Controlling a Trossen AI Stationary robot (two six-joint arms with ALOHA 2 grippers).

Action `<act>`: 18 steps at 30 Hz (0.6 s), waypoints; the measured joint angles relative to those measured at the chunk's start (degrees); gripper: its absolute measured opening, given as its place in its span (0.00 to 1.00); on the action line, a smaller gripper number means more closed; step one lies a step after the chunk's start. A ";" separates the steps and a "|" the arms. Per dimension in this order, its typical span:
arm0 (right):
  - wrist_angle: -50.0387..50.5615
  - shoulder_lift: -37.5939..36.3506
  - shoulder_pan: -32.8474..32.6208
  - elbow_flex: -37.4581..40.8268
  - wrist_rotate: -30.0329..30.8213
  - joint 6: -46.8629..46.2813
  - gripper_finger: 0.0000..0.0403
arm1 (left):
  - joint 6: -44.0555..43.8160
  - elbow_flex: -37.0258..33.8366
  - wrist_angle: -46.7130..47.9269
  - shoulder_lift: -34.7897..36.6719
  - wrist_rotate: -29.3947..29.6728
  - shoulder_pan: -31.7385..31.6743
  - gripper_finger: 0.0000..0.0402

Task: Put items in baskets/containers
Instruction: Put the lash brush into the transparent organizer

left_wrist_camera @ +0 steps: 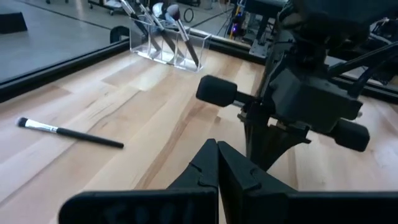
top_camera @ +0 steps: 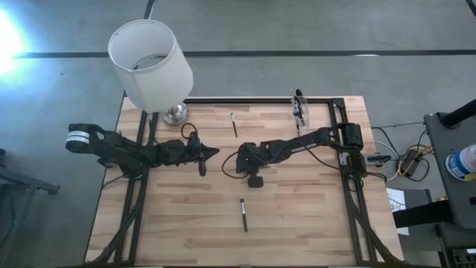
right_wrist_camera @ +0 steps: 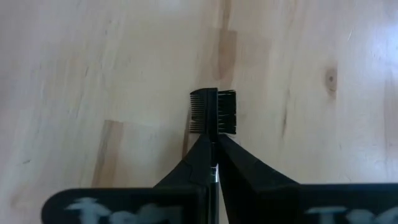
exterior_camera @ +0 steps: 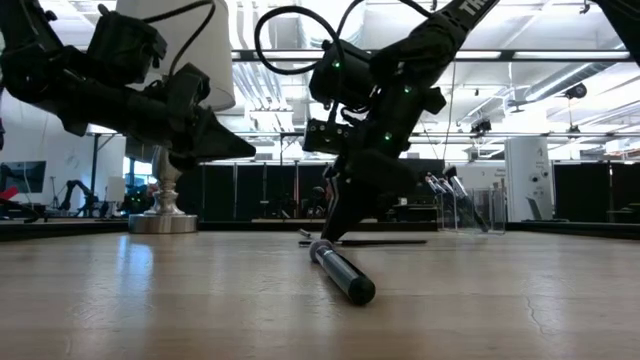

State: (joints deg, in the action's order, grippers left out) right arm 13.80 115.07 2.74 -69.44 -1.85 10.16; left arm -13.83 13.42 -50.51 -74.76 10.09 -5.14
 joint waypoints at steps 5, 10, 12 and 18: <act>-5.77 -3.14 0.45 2.85 0.45 0.03 0.03 | 0.24 -1.08 -1.01 0.51 0.01 0.59 0.00; -16.65 -7.06 0.63 9.84 0.27 -1.99 0.03 | -0.17 -4.20 -5.60 2.87 0.00 1.14 0.00; -22.36 -8.85 0.73 12.62 0.28 -3.09 0.03 | -0.60 -5.37 -7.49 4.03 -0.82 1.85 0.00; -37.35 -11.76 0.87 16.95 0.51 -5.76 0.03 | -1.56 -5.89 -11.36 4.83 -1.92 5.47 0.01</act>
State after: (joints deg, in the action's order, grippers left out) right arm -23.55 103.31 3.62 -52.49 -1.34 4.40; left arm -15.39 7.53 -61.87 -69.93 8.16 0.33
